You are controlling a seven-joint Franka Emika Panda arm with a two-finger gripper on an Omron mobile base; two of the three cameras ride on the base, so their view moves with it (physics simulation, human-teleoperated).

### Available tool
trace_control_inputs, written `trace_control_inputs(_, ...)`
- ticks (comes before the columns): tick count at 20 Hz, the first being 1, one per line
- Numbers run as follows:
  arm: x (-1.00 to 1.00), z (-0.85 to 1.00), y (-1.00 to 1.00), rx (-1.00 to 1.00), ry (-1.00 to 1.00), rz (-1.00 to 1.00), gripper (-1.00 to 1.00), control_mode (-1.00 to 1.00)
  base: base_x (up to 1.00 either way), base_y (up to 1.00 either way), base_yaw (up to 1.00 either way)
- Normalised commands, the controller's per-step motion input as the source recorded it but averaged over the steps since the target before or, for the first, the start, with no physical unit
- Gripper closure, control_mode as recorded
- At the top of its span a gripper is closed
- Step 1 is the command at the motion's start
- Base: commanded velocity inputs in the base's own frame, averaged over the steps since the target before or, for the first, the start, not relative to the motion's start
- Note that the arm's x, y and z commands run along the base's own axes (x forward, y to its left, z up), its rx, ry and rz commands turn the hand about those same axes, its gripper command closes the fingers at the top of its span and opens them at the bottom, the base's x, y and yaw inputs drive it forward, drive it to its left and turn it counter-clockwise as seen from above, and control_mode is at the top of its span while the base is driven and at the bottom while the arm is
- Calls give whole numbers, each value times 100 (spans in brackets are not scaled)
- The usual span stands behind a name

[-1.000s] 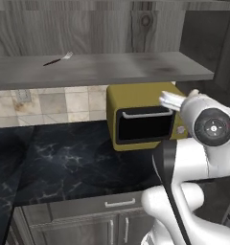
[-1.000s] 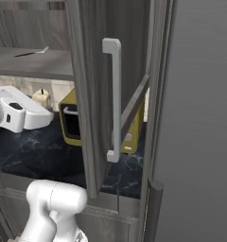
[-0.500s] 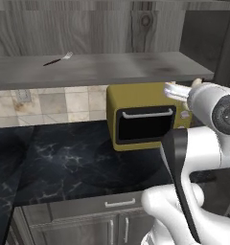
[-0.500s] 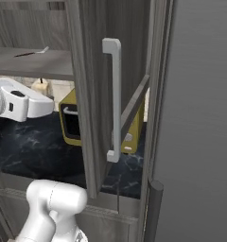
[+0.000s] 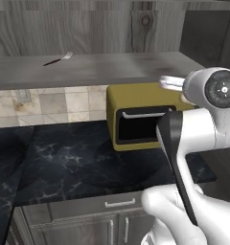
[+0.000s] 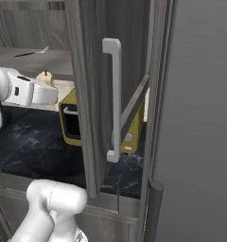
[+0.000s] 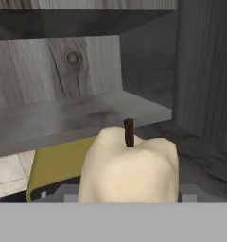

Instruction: Pick the candle and candle from the dining table and place them in the open cabinet. Close the cabinet after placing the objects.

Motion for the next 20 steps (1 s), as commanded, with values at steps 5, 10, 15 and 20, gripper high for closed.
trace_control_inputs(5, 27, 4, 0, -5, 0, 5, 100, -100, 0, 0, 0)
trace_control_inputs(10, 8, 11, 0, -6, -14, 5, 100, -100, 0, 0, 0)
trace_control_inputs(15, 10, 8, 0, -3, -18, 3, 100, -100, 0, 0, 0)
trace_control_inputs(20, 19, 0, -2, 0, -8, 2, 100, -100, 0, 0, 0)
